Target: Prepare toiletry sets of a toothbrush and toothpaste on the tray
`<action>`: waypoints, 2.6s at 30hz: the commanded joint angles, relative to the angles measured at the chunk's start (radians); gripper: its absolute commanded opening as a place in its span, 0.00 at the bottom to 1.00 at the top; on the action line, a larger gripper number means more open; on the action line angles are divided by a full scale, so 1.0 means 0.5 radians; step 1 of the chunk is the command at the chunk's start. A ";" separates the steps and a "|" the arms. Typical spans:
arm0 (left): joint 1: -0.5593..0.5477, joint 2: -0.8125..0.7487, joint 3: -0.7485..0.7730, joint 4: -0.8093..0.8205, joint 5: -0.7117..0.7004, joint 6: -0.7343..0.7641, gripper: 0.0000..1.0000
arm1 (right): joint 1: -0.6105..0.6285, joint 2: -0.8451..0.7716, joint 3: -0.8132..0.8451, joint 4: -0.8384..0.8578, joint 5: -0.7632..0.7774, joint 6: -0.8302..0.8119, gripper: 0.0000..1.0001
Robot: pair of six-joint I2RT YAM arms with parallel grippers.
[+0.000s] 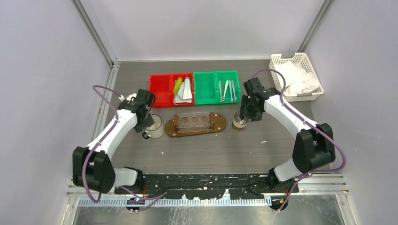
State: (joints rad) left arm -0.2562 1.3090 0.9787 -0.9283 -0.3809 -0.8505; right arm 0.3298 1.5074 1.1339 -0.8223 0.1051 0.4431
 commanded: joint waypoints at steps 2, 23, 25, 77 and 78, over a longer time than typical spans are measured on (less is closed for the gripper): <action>-0.008 -0.214 0.147 -0.044 -0.007 0.103 0.45 | -0.009 -0.213 0.122 -0.108 0.044 -0.043 0.61; 0.120 -0.294 0.462 0.533 0.690 0.227 1.00 | -0.005 -0.143 0.431 0.922 -0.925 0.817 0.58; 0.120 -0.292 0.497 0.480 0.579 0.274 1.00 | 0.047 -0.005 0.263 1.335 -0.911 1.222 0.55; 0.189 -0.443 0.165 0.733 0.480 0.576 1.00 | 0.936 1.262 1.049 1.085 0.748 2.374 0.35; 0.197 -0.441 0.159 0.734 0.486 0.579 1.00 | 0.932 1.262 1.050 1.086 0.754 2.369 0.34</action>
State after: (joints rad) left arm -0.1745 1.0870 1.0683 -0.6155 -0.1535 -0.5880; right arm 0.7967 2.1345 1.6348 -0.3264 0.4118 1.6115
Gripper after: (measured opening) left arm 0.996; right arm 0.348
